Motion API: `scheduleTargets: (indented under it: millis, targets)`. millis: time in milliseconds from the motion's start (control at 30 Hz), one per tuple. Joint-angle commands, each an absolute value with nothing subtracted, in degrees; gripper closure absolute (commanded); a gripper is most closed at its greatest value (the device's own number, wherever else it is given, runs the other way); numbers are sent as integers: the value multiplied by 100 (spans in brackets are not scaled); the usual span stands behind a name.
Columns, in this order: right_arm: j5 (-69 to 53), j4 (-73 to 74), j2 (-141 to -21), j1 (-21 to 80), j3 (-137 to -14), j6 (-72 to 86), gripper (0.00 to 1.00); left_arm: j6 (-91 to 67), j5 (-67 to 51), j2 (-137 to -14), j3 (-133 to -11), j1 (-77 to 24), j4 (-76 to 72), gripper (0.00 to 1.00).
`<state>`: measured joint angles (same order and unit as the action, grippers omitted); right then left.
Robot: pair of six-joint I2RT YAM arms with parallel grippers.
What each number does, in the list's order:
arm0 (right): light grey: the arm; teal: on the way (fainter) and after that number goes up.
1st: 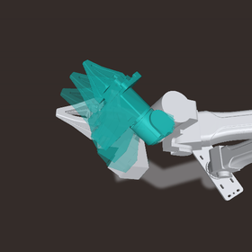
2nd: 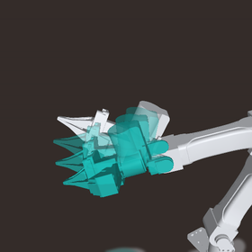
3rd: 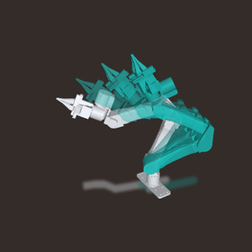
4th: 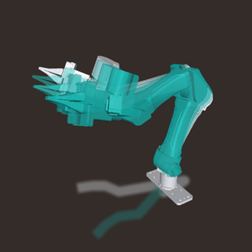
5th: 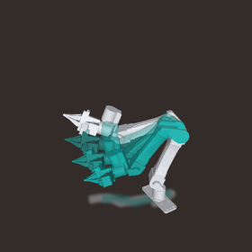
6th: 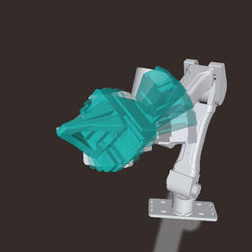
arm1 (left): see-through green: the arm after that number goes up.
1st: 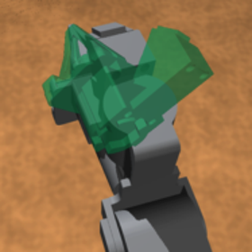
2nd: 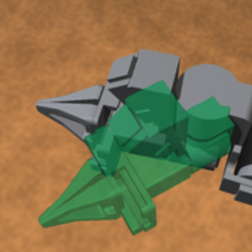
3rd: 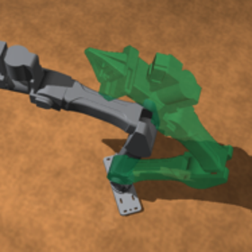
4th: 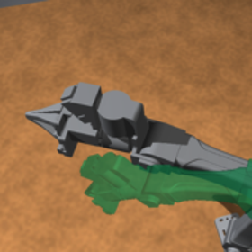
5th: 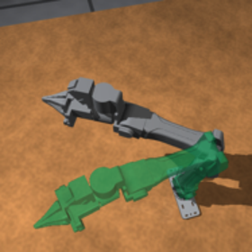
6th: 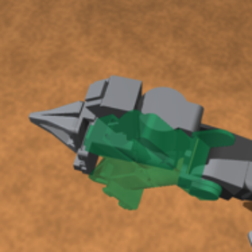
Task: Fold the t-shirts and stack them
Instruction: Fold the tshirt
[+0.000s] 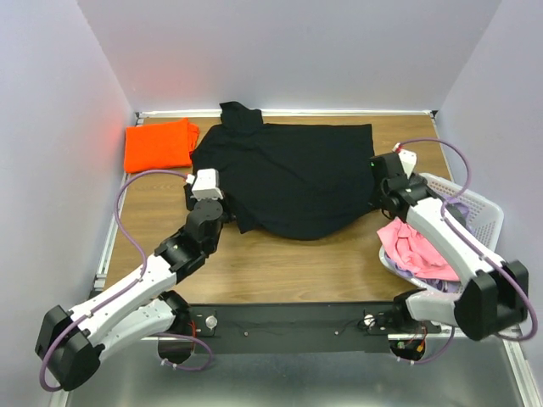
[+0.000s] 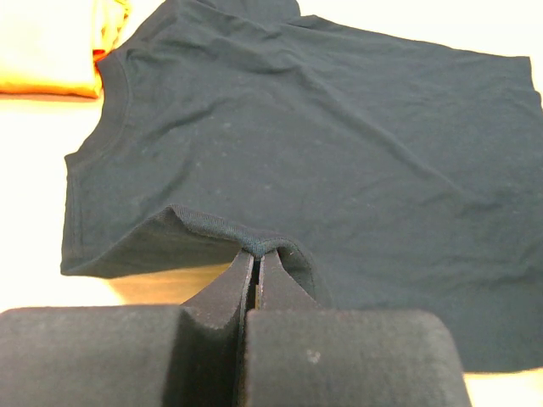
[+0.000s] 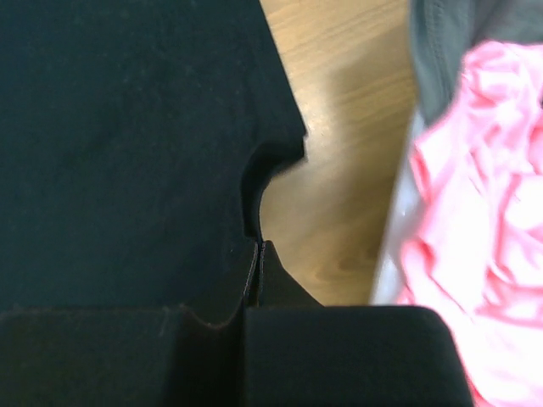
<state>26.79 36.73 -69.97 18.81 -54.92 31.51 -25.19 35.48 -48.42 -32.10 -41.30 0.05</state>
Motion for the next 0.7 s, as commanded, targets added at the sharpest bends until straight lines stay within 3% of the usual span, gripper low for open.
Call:
scheduleTargets:
  millis: [0,667]
  targets:
    - [3119,3200,-7592,1890,-6001,3050,99,-2136,3727,-5115,-3375,-3999,-754,100]
    - [2962,2971,-9939,959,-7690,2523,99,-923,1943,-7732,-4560,-2682,-2355,100]
